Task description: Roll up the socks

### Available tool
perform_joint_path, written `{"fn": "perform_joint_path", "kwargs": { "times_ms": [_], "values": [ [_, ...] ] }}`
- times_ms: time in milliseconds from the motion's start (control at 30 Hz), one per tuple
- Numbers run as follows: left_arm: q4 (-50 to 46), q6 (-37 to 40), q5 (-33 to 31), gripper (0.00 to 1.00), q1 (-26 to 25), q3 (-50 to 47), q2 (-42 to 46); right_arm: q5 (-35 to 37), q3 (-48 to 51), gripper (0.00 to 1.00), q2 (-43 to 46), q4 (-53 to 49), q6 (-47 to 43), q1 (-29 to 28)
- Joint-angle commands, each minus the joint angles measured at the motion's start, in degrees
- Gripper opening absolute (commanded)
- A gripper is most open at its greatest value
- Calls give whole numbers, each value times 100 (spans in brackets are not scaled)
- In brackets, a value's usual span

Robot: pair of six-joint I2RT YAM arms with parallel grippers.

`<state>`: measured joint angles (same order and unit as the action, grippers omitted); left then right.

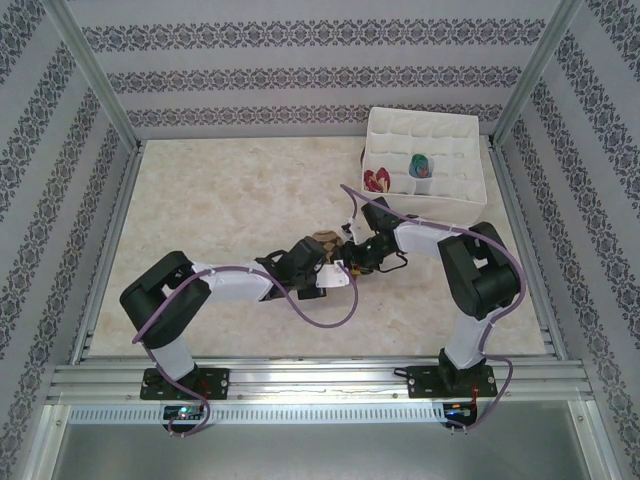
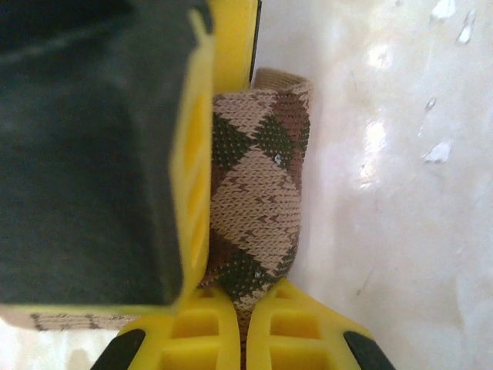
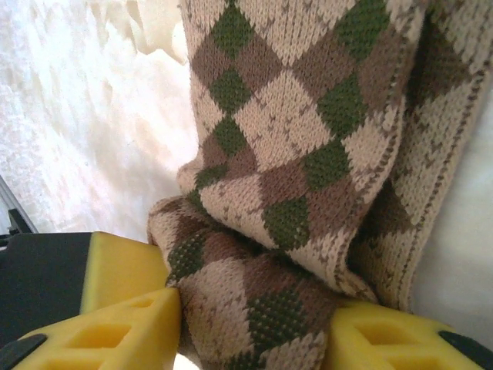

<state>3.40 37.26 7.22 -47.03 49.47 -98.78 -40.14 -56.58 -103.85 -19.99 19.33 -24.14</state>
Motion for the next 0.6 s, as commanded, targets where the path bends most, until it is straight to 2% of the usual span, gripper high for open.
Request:
{"fn": "perform_joint_path", "kwargs": {
  "times_ms": [0,300,567],
  "values": [
    [-998,-708,1106,0,184,164,-209,570,235,53,123,-403,-79,-14],
    [-2015,-1318,2512,0,925,835,-557,743,418,55,842,-99,-120,59],
    [-2636,-1418,3508,0,1322,1307,-1001,692,447,56,834,64,-202,53]
  ]
}}
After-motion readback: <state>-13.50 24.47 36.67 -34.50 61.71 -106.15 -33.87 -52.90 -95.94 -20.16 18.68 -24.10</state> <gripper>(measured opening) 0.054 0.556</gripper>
